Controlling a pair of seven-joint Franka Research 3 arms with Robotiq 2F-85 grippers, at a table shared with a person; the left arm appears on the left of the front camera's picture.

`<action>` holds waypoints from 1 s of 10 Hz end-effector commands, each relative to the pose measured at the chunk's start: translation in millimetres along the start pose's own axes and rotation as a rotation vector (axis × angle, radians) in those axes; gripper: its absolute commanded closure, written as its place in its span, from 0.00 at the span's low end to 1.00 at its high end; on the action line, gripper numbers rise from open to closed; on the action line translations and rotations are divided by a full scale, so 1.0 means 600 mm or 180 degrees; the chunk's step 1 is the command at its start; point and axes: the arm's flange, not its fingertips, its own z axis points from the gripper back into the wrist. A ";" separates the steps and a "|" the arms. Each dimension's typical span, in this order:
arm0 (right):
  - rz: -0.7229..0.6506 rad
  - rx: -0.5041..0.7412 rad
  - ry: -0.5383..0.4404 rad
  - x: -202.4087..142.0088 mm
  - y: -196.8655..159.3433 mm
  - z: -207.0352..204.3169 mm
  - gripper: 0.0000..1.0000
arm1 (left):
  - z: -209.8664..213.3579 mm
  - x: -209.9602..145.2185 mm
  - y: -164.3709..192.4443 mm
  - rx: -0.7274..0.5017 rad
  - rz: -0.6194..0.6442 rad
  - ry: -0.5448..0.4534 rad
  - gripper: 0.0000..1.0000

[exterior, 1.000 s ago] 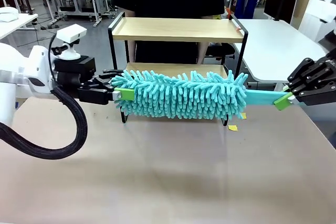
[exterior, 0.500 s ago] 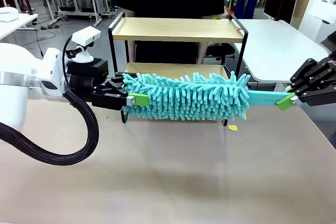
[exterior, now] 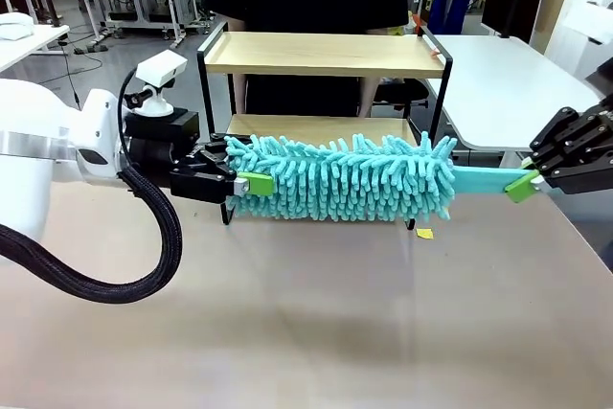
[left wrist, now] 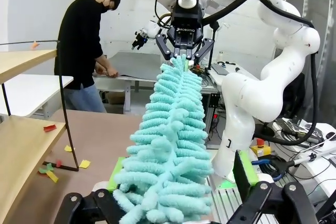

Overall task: Clean the shelf.
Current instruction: Hand the Duster back to the human.

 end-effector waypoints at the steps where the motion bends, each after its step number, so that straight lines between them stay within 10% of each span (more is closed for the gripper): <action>1: 0.0080 0.0026 -0.0091 0.010 0.000 -0.001 0.87 | -0.002 -0.041 -0.065 -0.0002 0.0025 0.0049 0.00; 10: 0.0080 0.0026 -0.0091 0.010 0.000 -0.001 0.87 | 0.036 -0.058 -0.036 0.0033 -0.0068 -0.0127 0.00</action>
